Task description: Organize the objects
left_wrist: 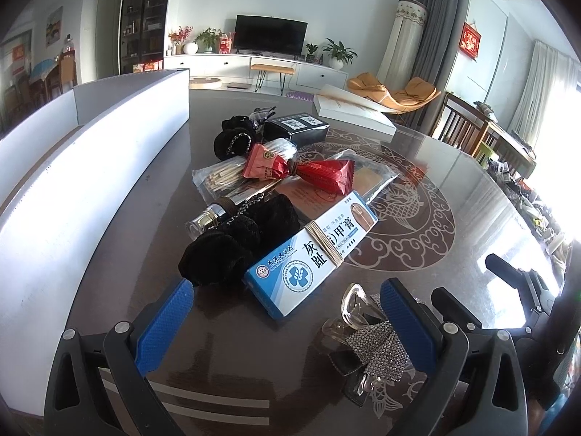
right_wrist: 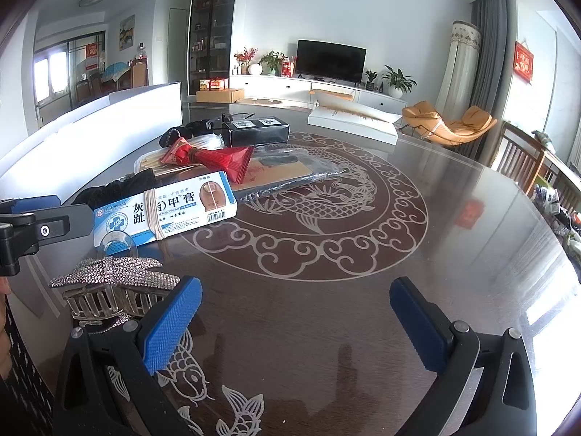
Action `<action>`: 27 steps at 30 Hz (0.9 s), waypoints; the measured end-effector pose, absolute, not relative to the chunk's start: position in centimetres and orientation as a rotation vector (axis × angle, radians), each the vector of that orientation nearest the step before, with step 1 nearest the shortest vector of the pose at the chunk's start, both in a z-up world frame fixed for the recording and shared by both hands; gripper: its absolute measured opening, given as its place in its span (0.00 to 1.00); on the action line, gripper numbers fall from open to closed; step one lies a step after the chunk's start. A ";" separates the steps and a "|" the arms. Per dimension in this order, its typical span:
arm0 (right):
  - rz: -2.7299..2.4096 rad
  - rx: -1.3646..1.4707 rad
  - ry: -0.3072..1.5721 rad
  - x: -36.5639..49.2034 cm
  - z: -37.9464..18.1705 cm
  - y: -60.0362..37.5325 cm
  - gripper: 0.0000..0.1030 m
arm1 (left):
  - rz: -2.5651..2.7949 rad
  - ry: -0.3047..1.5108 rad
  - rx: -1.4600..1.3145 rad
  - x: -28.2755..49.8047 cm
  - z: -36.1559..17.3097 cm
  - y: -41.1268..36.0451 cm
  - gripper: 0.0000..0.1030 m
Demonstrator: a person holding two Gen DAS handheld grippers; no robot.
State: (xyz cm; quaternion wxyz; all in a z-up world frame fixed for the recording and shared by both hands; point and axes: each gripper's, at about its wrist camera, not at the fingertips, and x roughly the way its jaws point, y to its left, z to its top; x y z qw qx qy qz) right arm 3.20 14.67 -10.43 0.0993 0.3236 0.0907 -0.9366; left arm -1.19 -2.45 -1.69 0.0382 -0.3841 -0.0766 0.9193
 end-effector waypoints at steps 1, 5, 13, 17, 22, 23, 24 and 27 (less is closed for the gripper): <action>-2.770 0.957 0.268 3.2 -10.4 14.7 1.00 | 2.819 -0.235 -1.179 -1.2 -1.7 -2.4 1.00; -2.769 0.957 0.268 3.2 -10.4 14.7 1.00 | 2.819 -0.235 -1.180 -1.2 -1.7 -2.4 1.00; -2.768 0.957 0.268 3.2 -10.4 14.7 1.00 | 2.810 -0.242 -1.187 -1.2 -1.9 -2.4 1.00; -2.769 0.957 0.268 3.2 -10.4 14.7 1.00 | 2.801 -0.250 -1.196 -1.3 -2.1 -2.3 1.00; -2.769 0.958 0.268 3.2 -10.4 14.7 1.00 | 2.796 -0.254 -1.200 -1.3 -2.2 -2.4 1.00; -2.769 0.958 0.268 3.2 -10.5 14.7 1.00 | 2.795 -0.255 -1.201 -1.3 -2.2 -2.4 1.00; -2.769 0.958 0.268 3.2 -10.4 14.7 1.00 | 2.795 -0.255 -1.201 -1.3 -2.2 -2.4 1.00; -2.768 0.958 0.269 3.2 -10.4 14.7 1.00 | 2.794 -0.256 -1.203 -1.3 -2.2 -2.4 1.00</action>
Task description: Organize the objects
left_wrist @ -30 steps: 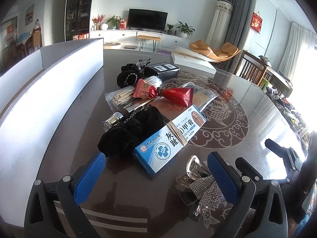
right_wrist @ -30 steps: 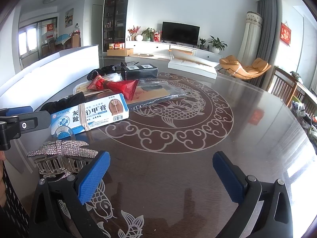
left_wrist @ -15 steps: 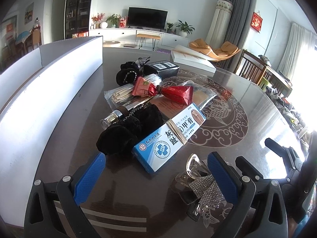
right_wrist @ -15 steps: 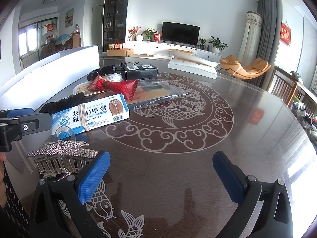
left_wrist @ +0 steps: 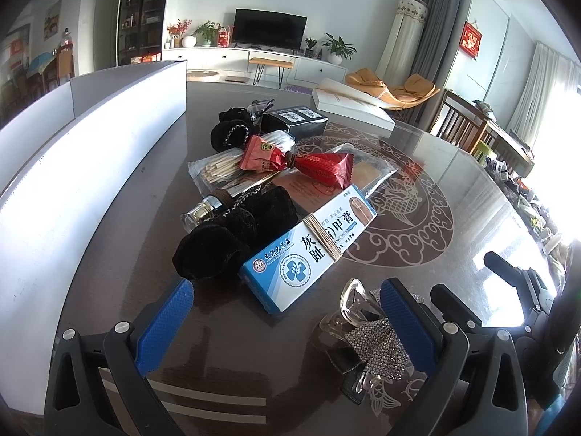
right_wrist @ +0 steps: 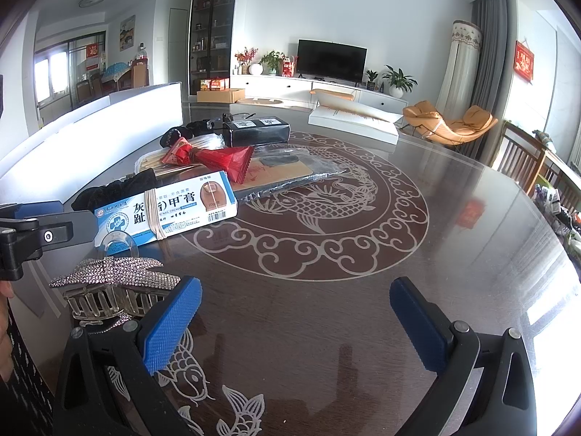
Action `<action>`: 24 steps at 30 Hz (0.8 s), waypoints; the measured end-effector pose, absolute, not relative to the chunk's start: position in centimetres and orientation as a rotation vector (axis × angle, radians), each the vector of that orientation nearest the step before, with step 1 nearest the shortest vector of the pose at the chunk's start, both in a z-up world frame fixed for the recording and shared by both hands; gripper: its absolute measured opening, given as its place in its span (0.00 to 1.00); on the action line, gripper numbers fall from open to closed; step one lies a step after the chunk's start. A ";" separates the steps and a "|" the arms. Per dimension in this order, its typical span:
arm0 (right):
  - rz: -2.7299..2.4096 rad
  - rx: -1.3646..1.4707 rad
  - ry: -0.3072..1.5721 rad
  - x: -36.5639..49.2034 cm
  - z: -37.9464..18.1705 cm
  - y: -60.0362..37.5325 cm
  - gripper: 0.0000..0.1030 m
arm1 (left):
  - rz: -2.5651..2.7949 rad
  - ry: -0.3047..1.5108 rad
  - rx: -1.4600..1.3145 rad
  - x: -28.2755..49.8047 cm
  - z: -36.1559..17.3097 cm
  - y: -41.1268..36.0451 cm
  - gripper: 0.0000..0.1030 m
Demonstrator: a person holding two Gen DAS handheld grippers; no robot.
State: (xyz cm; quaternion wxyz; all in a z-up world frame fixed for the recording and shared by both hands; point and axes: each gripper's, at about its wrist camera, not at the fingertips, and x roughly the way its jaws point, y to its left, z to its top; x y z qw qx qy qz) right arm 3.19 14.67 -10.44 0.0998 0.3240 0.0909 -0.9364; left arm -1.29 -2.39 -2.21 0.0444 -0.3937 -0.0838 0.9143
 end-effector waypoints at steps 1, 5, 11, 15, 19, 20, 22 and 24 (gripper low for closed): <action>-2.769 0.958 0.269 3.2 -10.4 14.7 1.00 | 2.793 -0.258 -1.204 -1.3 -2.2 -2.4 1.00; -2.768 0.958 0.269 3.2 -10.4 14.7 1.00 | 2.786 -0.268 -1.210 -1.3 -2.4 -2.4 1.00; -2.768 0.959 0.269 3.2 -10.4 14.7 1.00 | 2.780 -0.276 -1.215 -1.4 -2.4 -2.5 1.00; -2.768 0.959 0.269 3.2 -10.4 14.7 1.00 | 2.774 -0.284 -1.219 -1.4 -2.4 -2.6 1.00; -2.767 0.959 0.269 3.2 -10.4 14.7 1.00 | 2.771 -0.287 -1.222 -1.4 -2.3 -2.6 1.00; -2.767 0.960 0.270 3.2 -10.5 14.7 1.00 | 2.769 -0.288 -1.224 -1.4 -2.4 -2.6 1.00; -2.767 0.960 0.270 3.2 -10.4 14.7 1.00 | 2.767 -0.292 -1.225 -1.4 -2.3 -2.7 1.00; -2.767 0.960 0.270 3.2 -10.4 14.7 1.00 | 2.765 -0.294 -1.228 -1.4 -2.3 -2.7 1.00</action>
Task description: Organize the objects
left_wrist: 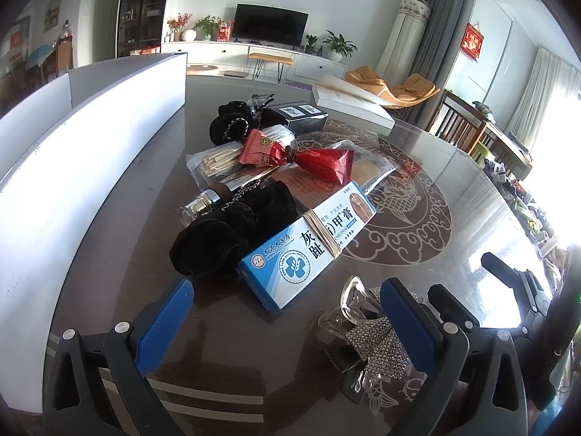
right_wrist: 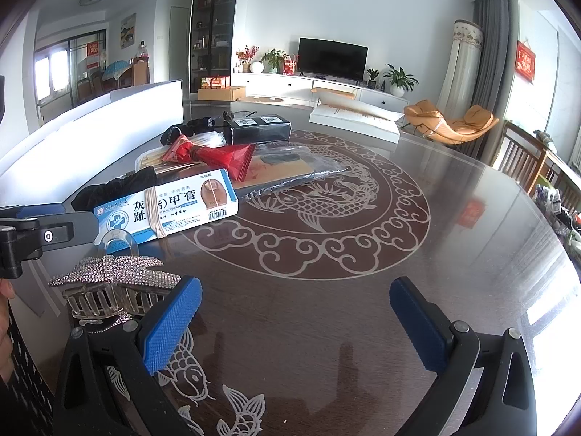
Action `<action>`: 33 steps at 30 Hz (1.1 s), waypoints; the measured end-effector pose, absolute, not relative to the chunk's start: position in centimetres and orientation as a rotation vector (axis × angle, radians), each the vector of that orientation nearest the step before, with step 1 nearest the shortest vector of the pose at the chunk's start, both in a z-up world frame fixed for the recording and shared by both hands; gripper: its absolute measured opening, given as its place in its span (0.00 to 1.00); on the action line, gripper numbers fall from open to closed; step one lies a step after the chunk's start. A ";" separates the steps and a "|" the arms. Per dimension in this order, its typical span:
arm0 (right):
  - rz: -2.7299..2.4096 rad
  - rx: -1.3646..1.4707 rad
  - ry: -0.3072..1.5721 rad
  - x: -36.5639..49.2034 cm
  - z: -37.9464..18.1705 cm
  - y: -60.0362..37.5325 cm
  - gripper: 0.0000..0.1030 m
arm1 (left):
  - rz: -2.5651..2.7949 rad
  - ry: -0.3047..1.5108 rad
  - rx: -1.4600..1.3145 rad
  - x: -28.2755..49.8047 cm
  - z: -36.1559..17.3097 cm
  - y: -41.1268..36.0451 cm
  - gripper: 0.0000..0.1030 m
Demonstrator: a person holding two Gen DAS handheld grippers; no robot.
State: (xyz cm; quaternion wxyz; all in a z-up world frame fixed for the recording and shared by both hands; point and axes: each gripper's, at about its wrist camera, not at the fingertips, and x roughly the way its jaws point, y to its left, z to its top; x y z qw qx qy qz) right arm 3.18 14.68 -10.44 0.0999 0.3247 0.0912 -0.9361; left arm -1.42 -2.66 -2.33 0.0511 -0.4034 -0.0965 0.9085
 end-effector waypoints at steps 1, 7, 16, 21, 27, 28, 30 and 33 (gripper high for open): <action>-2.767 0.960 0.270 3.2 -10.4 14.7 1.00 | 2.764 -0.295 -1.229 -1.4 -2.3 -2.6 1.00; -2.767 0.960 0.270 3.2 -10.4 14.7 1.00 | 2.762 -0.297 -1.230 -1.5 -2.4 -2.7 1.00; -2.766 0.961 0.271 3.2 -10.4 14.7 1.00 | 2.760 -0.298 -1.230 -1.5 -2.4 -2.7 1.00; -2.766 0.961 0.271 3.2 -10.4 14.7 1.00 | 2.760 -0.298 -1.230 -1.5 -2.4 -2.7 1.00; -2.766 0.962 0.271 3.2 -10.4 14.7 1.00 | 2.759 -0.300 -1.230 -1.5 -2.5 -2.6 1.00; -2.766 0.961 0.271 3.1 -10.4 14.7 1.00 | 2.759 -0.301 -1.230 -1.5 -2.5 -2.6 1.00; -2.766 0.961 0.271 3.1 -10.4 14.7 1.00 | 2.758 -0.301 -1.231 -1.5 -2.5 -2.6 1.00; -2.765 0.963 0.272 3.1 -10.4 14.7 1.00 | 2.758 -0.301 -1.230 -1.4 -2.5 -2.6 1.00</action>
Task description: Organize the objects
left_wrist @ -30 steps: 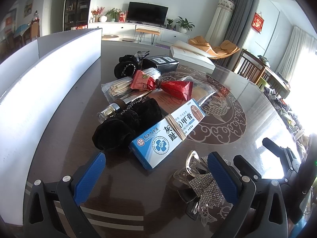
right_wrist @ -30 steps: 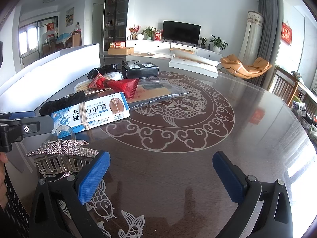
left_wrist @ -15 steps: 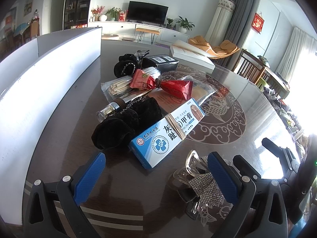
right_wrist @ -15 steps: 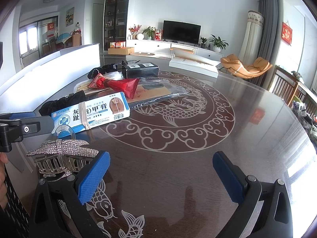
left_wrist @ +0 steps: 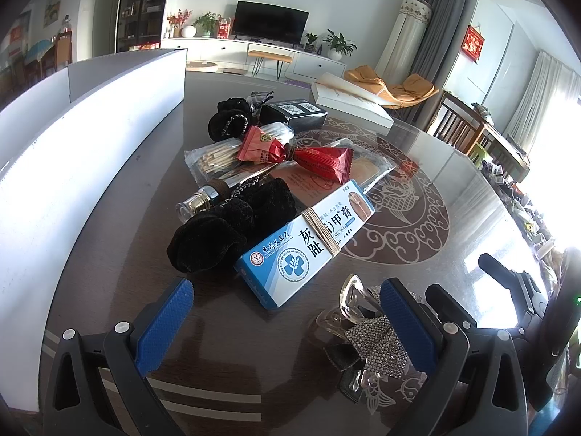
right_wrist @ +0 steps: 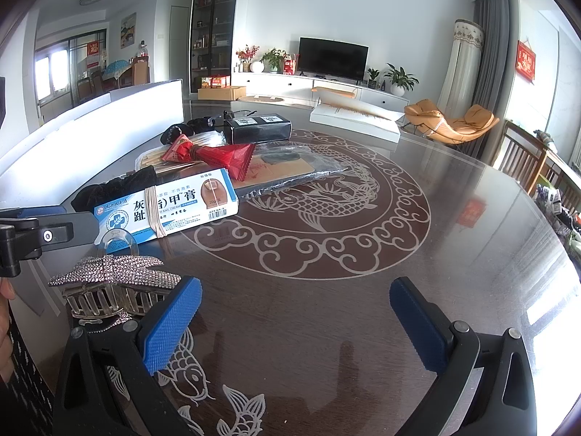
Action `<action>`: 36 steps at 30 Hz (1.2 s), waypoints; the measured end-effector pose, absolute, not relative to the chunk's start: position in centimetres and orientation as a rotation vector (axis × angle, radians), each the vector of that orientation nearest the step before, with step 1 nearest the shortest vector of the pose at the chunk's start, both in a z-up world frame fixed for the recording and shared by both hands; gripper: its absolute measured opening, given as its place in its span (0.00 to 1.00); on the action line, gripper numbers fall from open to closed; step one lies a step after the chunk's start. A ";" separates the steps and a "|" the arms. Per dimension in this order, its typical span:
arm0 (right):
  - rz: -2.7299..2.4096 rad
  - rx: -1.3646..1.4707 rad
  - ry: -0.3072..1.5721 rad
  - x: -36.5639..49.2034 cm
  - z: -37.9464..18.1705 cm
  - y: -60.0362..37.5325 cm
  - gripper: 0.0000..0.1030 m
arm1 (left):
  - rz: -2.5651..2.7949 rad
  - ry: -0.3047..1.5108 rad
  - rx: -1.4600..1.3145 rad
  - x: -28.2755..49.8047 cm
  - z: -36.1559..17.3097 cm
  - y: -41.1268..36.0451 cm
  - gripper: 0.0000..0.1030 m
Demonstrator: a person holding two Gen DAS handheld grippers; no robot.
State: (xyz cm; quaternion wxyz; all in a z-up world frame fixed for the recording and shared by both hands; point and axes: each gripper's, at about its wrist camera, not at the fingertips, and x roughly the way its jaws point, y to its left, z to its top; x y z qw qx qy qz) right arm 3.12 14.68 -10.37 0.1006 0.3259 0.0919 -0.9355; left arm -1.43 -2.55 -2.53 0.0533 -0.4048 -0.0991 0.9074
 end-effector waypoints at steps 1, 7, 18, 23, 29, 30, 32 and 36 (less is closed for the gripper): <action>-2.765 0.963 0.272 3.1 -10.4 14.7 1.00 | 2.758 -0.301 -1.230 -1.4 -2.5 -2.6 1.00; -2.764 0.963 0.272 3.2 -10.4 14.7 1.00 | 2.756 -0.304 -1.231 -1.4 -2.6 -2.5 1.00; -2.763 0.965 0.273 3.2 -10.5 14.6 1.00 | 2.734 -0.348 -1.237 -1.4 -2.7 -2.3 1.00; -2.763 0.965 0.272 3.2 -10.6 14.5 1.00 | 2.720 -0.391 -1.249 -1.7 -3.0 -2.7 1.00; -2.759 0.966 0.261 3.5 -10.9 14.4 1.00 | 2.678 -0.483 -1.254 -2.1 -3.3 -3.5 1.00; -2.758 0.966 0.258 3.6 -11.0 14.4 1.00 | 2.675 -0.493 -1.258 -2.2 -3.4 -3.6 1.00; -2.756 0.968 0.256 3.4 -10.9 14.5 1.00 | 2.674 -0.504 -1.264 -2.2 -3.5 -3.9 1.00; -2.753 0.974 0.255 3.3 -10.8 14.6 1.00 | 2.690 -0.482 -1.274 -2.3 -3.6 -3.7 1.00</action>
